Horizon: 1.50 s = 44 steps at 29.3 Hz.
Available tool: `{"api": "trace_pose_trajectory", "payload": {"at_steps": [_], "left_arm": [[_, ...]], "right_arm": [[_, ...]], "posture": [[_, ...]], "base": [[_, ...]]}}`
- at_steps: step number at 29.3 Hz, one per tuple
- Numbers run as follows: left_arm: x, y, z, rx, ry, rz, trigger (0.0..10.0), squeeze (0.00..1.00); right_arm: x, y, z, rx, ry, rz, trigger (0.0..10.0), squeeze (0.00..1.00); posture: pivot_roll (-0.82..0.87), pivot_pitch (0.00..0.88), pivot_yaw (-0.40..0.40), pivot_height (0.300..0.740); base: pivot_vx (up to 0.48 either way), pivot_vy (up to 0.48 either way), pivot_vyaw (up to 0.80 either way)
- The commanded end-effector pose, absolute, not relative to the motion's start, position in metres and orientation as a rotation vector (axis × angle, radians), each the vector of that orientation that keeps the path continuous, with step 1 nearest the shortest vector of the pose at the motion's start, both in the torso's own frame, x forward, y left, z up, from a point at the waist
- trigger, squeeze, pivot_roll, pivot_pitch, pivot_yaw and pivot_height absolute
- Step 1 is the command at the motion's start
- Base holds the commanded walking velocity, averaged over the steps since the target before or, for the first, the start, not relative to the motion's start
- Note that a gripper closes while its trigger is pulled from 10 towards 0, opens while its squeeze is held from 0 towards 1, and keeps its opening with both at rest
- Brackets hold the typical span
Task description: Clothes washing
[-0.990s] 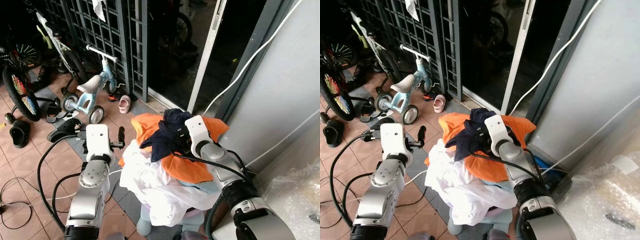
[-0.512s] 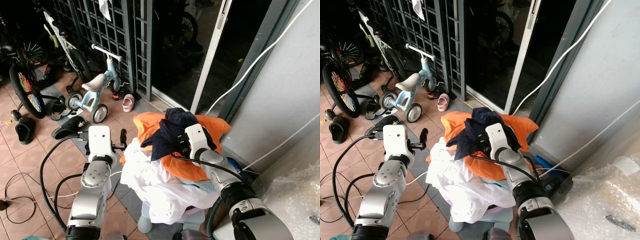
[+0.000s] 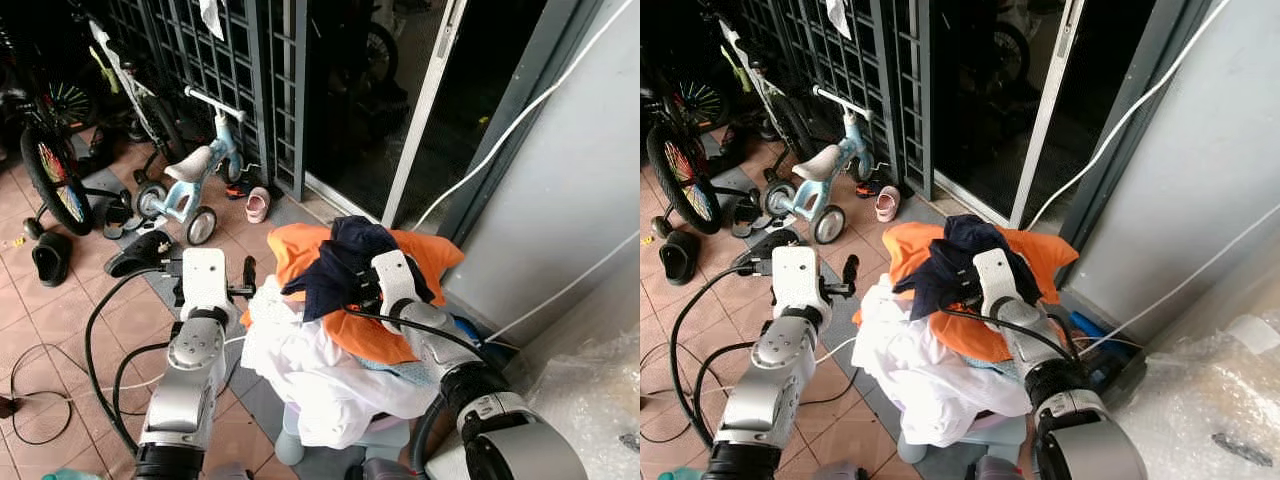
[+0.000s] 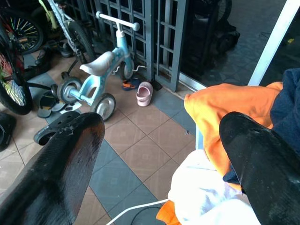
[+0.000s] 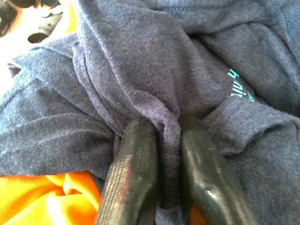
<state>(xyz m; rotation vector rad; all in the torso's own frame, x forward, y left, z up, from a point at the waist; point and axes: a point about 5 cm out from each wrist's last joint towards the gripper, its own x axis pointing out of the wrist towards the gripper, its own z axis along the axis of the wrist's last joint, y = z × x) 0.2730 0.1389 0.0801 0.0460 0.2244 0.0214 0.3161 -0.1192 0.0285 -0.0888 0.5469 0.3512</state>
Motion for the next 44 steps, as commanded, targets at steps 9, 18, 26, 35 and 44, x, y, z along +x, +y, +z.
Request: {"api": "trace_pose_trajectory", "payload": {"at_steps": [9,18,26,35,44], "left_arm": [[0.276,0.137,0.073,0.061,0.244,0.008,10.0,0.00],[0.278,0.135,0.071,0.085,0.241,-0.027,10.0,0.00],[0.281,0.136,0.072,0.090,0.234,-0.032,10.0,0.00],[0.282,0.137,0.072,0.087,0.231,-0.019,10.0,0.00],[0.282,0.138,0.072,0.083,0.234,-0.021,10.0,0.00]], "right_arm": [[0.310,-0.129,0.039,0.060,0.405,0.308,0.0,0.00],[0.289,-0.142,0.072,0.093,0.169,0.224,10.0,0.00],[0.286,-0.149,0.078,0.096,0.151,0.170,10.0,0.00],[0.291,-0.142,0.084,0.088,0.135,0.178,10.0,0.00],[0.302,-0.156,0.097,0.036,0.083,0.130,10.0,0.00]], "posture": [[-0.04,0.000,-0.024,0.740],[-0.06,0.000,-0.007,0.740],[-0.06,0.000,-0.001,0.740],[-0.05,0.000,-0.007,0.740],[-0.06,0.000,0.001,0.740]], "base": [[0.000,0.000,0.00],[-0.292,0.000,-0.10],[-0.304,0.000,-0.67],[-0.298,0.000,-0.69],[-0.213,0.000,-0.69]]}}
